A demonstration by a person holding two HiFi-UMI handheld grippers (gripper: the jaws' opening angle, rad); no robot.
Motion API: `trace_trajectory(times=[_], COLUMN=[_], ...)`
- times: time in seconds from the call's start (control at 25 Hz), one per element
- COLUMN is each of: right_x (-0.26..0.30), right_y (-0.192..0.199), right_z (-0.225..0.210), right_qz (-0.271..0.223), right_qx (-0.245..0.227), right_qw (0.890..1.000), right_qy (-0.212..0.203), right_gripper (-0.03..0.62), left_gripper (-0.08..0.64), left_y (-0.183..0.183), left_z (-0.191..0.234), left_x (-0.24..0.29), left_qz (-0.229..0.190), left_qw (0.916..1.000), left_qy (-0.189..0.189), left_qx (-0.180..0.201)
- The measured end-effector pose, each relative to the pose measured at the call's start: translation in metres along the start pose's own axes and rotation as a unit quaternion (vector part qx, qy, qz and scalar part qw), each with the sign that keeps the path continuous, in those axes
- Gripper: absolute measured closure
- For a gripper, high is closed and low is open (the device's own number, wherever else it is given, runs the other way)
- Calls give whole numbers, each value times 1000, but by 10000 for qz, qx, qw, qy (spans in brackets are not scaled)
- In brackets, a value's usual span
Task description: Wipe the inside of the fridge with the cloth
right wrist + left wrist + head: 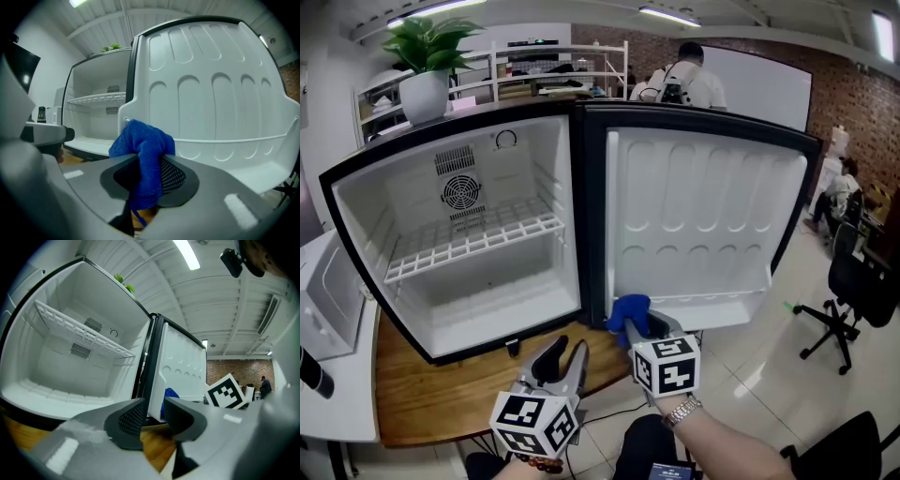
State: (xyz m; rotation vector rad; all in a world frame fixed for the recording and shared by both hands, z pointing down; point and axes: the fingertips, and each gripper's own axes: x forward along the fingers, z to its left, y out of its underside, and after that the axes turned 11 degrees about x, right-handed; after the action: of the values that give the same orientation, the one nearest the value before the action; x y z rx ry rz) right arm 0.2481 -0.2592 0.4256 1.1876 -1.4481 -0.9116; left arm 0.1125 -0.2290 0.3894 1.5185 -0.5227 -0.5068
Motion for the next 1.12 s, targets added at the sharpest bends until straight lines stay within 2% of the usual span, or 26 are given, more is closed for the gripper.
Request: trace_trajectory(times=[0.6, 1.12], right_x=[-21, -57], right_y=[-1, -6], right_z=[-54, -132], right_qz=[-71, -178], right_qx=[167, 268], right_qw=[9988, 9930], right_qy=[463, 1136], right_gripper=[492, 492], left_gripper=[423, 423], left_y=[6, 11], left_z=[-7, -14], left_x=[7, 12], left_qz=[57, 124], left_qw=[9999, 9998], left_qy=[80, 153], left_qx=[-28, -18])
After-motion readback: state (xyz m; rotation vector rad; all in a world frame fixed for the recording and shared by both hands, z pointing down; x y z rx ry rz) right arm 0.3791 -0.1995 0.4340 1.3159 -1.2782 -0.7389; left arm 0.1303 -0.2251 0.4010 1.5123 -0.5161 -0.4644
